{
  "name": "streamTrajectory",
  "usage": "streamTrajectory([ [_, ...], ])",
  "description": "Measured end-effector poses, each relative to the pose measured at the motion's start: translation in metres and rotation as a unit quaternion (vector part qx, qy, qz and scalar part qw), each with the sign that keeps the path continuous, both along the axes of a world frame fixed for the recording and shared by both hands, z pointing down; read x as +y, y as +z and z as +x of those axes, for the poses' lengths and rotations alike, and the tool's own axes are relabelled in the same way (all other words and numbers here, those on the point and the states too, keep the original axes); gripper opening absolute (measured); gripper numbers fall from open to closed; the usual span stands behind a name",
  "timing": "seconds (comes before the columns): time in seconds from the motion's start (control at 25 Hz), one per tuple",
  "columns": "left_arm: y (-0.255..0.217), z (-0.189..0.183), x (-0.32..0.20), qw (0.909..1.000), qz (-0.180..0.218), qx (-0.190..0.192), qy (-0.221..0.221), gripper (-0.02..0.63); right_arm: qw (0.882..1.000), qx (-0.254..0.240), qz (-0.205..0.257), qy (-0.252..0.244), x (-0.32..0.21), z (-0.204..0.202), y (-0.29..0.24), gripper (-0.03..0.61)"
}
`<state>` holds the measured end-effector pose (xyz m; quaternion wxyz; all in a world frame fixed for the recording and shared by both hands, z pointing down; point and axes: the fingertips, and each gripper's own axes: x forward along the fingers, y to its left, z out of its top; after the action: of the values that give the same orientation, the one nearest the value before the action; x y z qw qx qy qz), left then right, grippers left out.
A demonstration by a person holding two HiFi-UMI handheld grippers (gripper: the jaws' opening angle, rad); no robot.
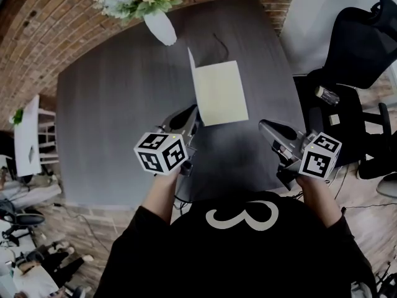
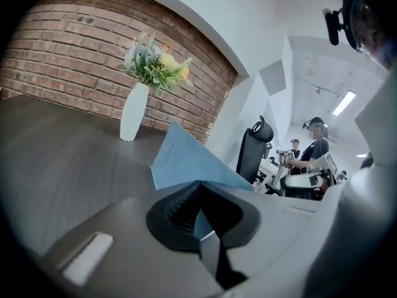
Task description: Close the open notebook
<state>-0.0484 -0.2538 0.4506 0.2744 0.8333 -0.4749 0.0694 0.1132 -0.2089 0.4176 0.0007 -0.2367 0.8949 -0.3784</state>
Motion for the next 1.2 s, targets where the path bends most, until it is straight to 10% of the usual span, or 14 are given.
streamTrajectory([
  [1.2, 0.082, 0.059, -0.023, 0.9866, -0.064, -0.126, 0.082, 0.015, 0.999, 0.012, -0.020, 0.023, -0.016, 0.027, 0.018, 0.002],
])
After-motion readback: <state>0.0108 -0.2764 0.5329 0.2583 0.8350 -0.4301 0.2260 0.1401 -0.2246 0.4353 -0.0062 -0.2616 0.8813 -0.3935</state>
